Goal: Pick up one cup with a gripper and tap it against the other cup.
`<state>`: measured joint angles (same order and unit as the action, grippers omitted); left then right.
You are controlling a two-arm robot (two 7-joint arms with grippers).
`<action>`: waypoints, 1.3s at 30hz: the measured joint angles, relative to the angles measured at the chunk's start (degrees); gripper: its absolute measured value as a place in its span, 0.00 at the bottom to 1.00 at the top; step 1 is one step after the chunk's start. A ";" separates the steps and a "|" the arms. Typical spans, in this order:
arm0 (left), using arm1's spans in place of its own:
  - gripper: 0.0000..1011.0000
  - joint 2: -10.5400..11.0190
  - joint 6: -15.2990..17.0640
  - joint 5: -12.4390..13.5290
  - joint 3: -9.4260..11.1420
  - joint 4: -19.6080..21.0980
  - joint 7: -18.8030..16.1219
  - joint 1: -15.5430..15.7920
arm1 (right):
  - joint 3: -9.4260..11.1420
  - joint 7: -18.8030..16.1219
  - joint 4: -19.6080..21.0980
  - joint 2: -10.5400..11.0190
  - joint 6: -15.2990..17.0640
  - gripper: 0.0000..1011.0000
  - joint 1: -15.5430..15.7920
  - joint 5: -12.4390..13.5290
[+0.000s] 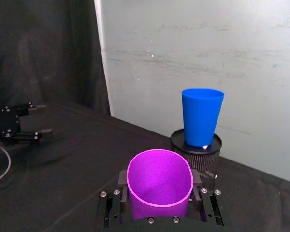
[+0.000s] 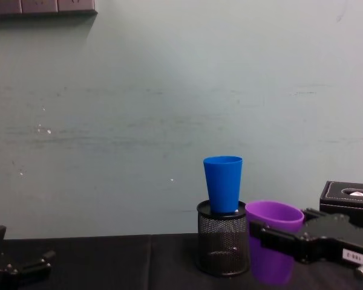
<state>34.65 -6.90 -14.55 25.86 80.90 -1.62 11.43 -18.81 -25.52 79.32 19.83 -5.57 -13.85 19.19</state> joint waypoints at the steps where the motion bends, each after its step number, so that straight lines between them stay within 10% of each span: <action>1: 1.00 0.00 0.00 0.00 0.00 0.00 0.00 0.00 | -0.02 -0.09 -0.29 -0.02 -0.05 0.73 0.03 0.13; 39: 1.00 -0.01 0.00 0.00 0.00 0.00 0.00 0.00 | -1.68 -2.77 -8.81 -1.43 -3.35 0.73 -0.51 0.78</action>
<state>34.64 -6.91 -14.55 25.86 80.90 -1.62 11.43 -20.49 -28.28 70.51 18.40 -8.92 -14.36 19.96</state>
